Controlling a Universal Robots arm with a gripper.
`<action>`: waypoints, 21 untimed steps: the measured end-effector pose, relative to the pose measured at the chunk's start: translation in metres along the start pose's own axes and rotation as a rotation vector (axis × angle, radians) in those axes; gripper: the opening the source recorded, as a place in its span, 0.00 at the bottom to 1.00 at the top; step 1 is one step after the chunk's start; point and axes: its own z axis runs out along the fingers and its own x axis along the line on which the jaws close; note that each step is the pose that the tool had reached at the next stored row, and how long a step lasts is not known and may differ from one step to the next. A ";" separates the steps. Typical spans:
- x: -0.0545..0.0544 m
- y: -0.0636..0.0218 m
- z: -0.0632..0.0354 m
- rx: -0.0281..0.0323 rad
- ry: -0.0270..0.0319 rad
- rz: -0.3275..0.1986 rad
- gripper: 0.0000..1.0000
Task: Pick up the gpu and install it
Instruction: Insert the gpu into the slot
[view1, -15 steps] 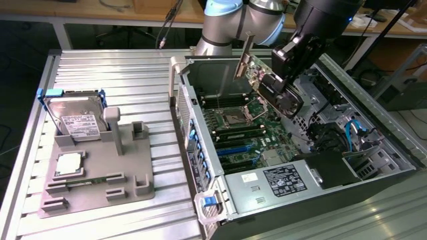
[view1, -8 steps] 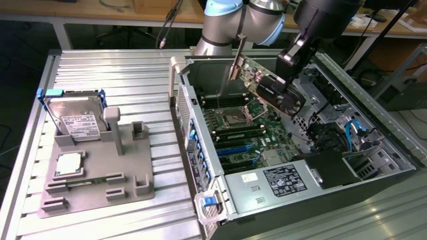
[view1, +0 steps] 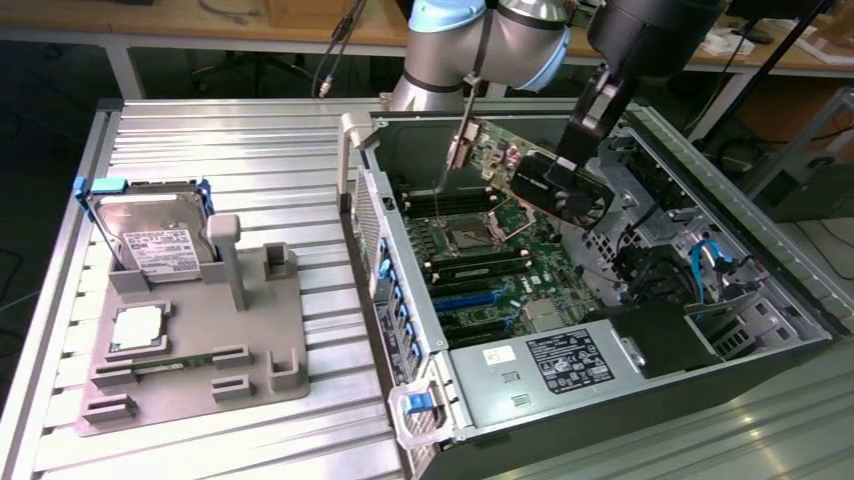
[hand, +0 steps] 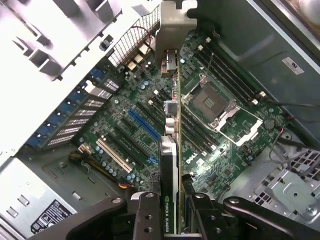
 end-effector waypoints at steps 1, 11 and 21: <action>0.000 0.0000 0.0000 -0.0001 0.0005 -0.016 0.27; 0.000 0.0000 0.0000 -0.0013 0.0048 -0.165 0.27; 0.000 0.0000 0.0000 -0.0027 0.0097 -0.335 0.27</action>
